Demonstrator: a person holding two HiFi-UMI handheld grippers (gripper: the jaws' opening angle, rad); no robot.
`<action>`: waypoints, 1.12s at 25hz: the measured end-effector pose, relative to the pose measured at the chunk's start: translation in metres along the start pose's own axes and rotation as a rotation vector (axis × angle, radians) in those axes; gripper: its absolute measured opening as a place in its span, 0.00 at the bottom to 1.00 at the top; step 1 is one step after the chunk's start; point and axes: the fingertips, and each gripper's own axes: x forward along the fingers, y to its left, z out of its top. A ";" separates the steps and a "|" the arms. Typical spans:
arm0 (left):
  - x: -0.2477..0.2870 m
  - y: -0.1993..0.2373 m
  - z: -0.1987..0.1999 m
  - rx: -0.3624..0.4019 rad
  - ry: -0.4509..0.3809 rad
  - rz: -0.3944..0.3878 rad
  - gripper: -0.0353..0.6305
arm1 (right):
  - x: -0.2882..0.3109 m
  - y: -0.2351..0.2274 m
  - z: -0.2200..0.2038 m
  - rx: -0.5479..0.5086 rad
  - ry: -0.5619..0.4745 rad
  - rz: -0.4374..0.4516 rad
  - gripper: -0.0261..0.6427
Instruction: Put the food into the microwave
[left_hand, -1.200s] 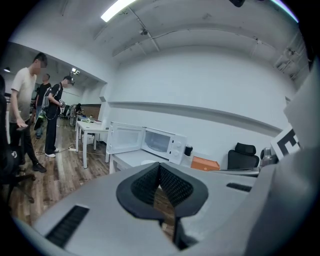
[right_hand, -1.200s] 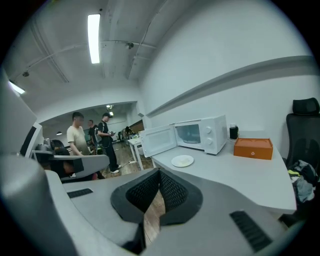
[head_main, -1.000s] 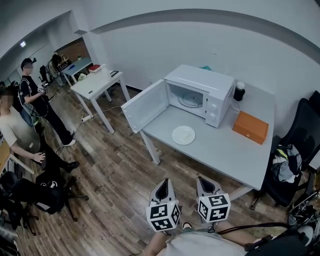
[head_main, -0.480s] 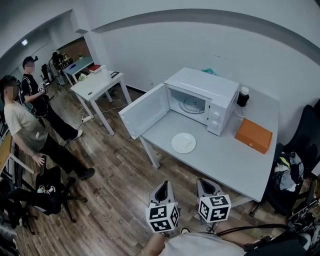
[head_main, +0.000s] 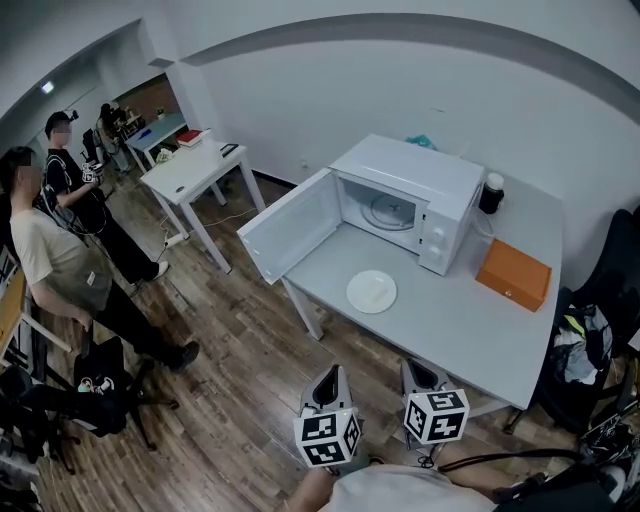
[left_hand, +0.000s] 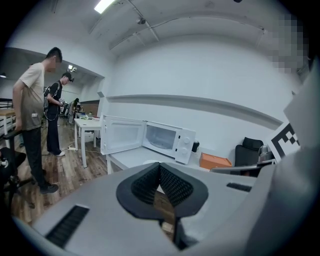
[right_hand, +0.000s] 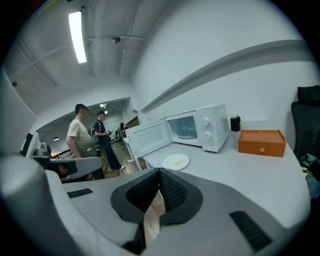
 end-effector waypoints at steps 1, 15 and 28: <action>0.003 0.001 0.001 0.001 0.001 -0.004 0.06 | 0.003 -0.002 0.001 0.002 0.001 -0.005 0.06; 0.097 0.048 0.032 0.011 0.013 -0.056 0.06 | 0.095 -0.026 0.044 0.040 -0.027 -0.089 0.06; 0.198 0.099 0.076 0.011 0.045 -0.098 0.06 | 0.200 -0.030 0.095 0.059 -0.013 -0.128 0.06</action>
